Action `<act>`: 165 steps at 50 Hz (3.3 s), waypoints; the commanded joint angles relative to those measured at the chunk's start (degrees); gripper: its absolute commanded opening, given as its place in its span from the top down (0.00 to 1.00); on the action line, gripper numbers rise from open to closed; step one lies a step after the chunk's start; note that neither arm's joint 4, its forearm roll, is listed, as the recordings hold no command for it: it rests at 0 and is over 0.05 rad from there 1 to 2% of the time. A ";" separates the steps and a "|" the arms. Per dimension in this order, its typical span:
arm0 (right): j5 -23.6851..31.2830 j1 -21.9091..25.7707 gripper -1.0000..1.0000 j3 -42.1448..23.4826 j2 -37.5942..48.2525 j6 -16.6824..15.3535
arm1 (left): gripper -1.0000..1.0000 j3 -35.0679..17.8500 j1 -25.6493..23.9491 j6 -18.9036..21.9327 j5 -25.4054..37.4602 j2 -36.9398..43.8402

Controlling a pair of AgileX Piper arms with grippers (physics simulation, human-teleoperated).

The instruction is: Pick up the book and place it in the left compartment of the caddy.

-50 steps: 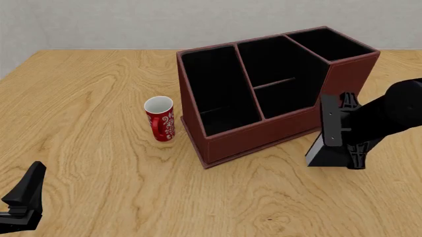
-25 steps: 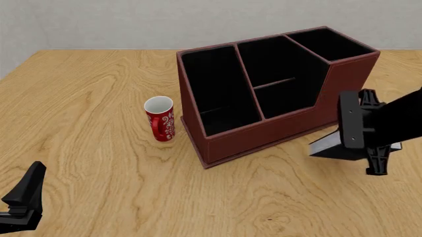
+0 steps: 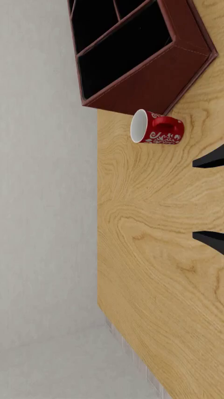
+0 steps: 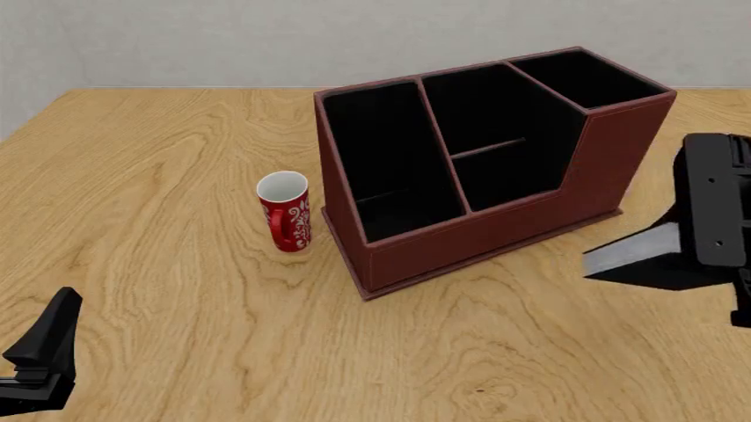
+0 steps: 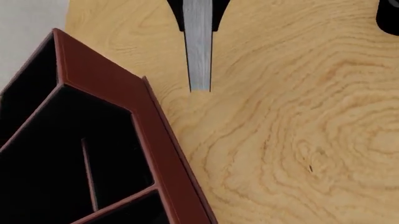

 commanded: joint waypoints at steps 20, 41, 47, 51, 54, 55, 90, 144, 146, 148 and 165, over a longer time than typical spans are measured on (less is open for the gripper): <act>6.25 12.78 1.00 -5.81 -3.79 16.19 | 0.00 0.00 0.00 0.00 0.00 0.00; 6.25 23.03 1.00 -17.88 5.60 34.46 | 0.00 0.00 0.00 0.00 0.00 0.00; 6.25 27.05 1.00 -22.05 8.05 37.88 | 0.00 0.00 0.00 0.00 0.00 0.00; 6.25 27.36 1.00 -24.31 9.70 39.76 | 0.00 0.00 0.00 0.00 0.00 0.00; 6.25 27.28 1.00 -26.39 10.88 40.99 | 0.00 0.00 0.00 0.00 0.00 0.00; 6.25 28.30 1.00 -27.24 11.35 42.30 | 0.00 0.00 0.00 0.00 0.00 0.00; 6.25 31.10 1.00 -41.44 17.87 58.72 | 0.00 0.00 0.00 0.00 0.00 0.00; 6.25 29.18 1.00 -53.10 30.42 63.75 | 0.00 0.00 0.00 0.00 0.00 0.00; 6.25 29.37 1.00 -53.18 30.92 64.10 | 0.00 0.00 0.00 0.00 0.00 0.00; 6.25 29.39 1.00 -53.34 31.30 64.21 | 0.00 0.00 0.00 0.00 0.00 0.00; 6.25 29.67 1.00 -55.48 34.82 65.31 | 0.00 0.00 0.00 0.00 0.00 0.00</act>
